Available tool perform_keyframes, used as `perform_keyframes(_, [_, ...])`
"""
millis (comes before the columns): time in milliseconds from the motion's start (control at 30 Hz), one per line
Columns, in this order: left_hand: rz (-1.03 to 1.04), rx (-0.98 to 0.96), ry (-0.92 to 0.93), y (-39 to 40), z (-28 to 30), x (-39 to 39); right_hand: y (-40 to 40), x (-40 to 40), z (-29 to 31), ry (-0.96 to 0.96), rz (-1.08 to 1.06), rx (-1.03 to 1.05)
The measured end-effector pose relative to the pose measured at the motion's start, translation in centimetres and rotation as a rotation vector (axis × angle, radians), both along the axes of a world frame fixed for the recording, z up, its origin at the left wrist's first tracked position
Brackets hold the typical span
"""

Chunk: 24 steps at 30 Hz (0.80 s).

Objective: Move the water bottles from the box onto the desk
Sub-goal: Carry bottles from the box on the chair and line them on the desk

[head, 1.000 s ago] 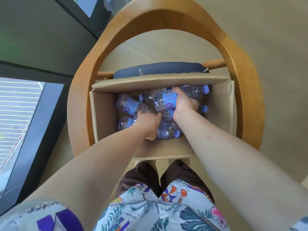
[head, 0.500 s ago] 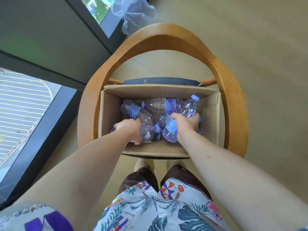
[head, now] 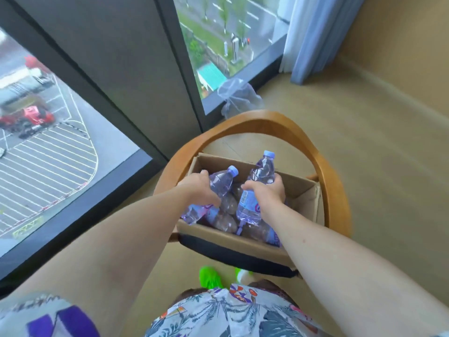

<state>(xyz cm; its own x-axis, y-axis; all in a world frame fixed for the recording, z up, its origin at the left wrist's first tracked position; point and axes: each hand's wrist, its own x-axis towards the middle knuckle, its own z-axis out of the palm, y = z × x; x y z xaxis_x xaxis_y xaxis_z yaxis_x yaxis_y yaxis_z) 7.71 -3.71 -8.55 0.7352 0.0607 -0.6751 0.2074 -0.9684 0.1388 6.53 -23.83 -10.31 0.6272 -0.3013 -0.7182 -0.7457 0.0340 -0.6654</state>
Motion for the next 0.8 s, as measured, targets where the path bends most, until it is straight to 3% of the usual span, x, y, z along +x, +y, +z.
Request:
perform_keyframes(433, [0.663, -0.331, -0.426, 10.8, 12.4, -6.2, 11.0, -1.3, 11.7, -0.325, 0.245, 0.361])
perform_keyframes(800, [1.304, -0.285, -0.735, 18.3, 17.7, -23.5, 24.2, -7.2, 15.6, -0.248, 0.889, 0.549])
